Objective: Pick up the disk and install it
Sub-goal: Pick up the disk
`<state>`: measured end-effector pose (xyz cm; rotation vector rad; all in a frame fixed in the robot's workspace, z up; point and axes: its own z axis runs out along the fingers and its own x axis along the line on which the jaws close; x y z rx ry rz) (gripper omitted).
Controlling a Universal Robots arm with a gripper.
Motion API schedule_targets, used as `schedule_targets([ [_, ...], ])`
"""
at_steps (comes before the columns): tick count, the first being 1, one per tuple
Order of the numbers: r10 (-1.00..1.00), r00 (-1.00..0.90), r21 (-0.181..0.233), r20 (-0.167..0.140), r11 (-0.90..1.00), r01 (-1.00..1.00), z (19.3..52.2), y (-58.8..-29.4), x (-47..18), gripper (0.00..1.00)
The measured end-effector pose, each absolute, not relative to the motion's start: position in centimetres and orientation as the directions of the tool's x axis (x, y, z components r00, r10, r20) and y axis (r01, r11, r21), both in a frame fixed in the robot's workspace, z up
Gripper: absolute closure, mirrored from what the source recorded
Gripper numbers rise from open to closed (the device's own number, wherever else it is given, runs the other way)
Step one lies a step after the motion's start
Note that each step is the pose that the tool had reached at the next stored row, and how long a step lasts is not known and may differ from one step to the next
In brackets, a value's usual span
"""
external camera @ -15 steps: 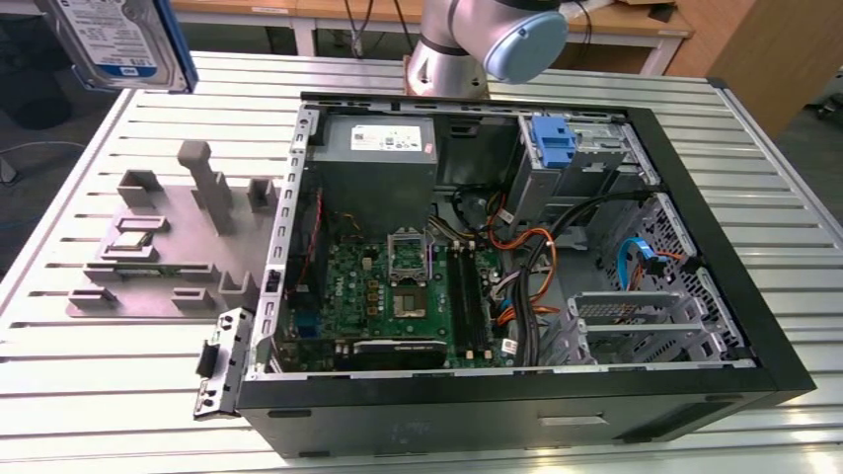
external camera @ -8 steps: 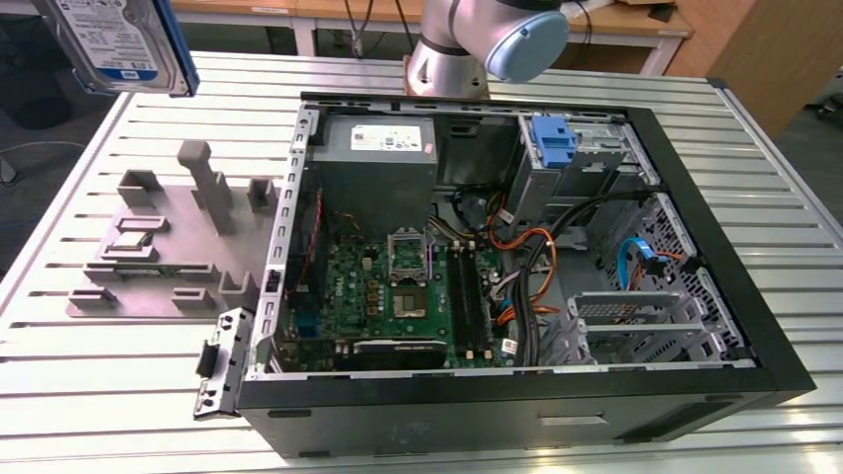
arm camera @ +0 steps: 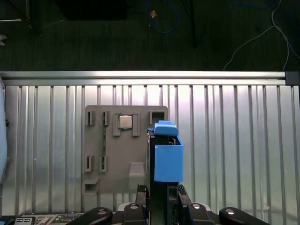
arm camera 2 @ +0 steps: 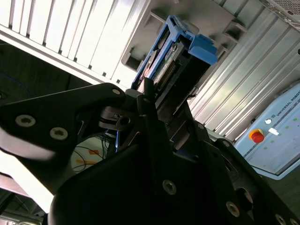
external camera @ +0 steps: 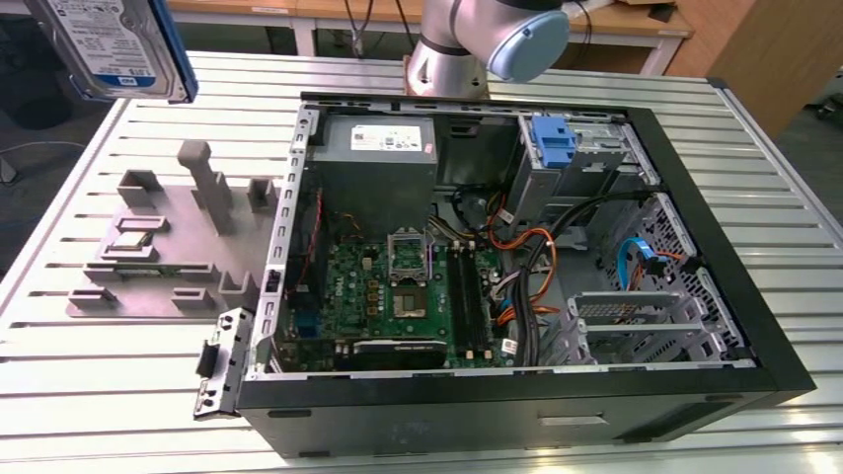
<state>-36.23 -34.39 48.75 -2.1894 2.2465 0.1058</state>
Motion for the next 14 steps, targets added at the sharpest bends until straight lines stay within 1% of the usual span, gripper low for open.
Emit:
schedule_targets([
  [14, -0.998, -0.027, 0.046, -0.049, 0.025, -0.999, 48.74, -34.66, -35.24, 0.65],
])
